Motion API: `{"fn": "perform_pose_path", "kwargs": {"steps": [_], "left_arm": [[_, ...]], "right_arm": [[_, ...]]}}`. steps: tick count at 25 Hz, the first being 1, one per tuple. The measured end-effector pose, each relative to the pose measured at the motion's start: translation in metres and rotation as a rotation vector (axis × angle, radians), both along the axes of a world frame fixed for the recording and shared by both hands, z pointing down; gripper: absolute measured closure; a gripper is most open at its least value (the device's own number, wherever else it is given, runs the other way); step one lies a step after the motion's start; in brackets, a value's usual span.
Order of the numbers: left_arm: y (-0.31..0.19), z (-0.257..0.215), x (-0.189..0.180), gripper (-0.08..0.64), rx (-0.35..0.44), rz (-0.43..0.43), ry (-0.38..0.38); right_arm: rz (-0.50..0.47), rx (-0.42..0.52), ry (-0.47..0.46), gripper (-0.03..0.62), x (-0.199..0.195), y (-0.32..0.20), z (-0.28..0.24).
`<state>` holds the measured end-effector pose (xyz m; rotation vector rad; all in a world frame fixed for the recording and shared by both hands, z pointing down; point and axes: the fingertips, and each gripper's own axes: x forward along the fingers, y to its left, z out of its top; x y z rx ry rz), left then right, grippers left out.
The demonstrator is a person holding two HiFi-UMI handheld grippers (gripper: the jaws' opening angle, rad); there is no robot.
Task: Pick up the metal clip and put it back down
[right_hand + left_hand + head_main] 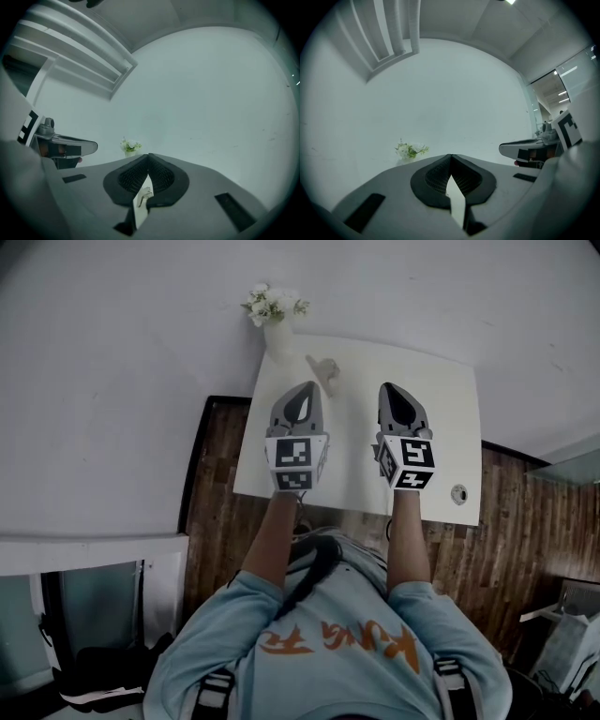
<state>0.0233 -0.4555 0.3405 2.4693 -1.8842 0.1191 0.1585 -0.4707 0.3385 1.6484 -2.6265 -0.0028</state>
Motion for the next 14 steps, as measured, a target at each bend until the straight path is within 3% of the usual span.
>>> {"fn": "perform_pose_path", "kwargs": {"steps": [14], "left_arm": [[-0.010,0.011,0.036,0.543,-0.024,0.047,0.010]], "right_arm": [[0.008,-0.011,0.011,0.580,0.023,-0.004,0.004]]}}
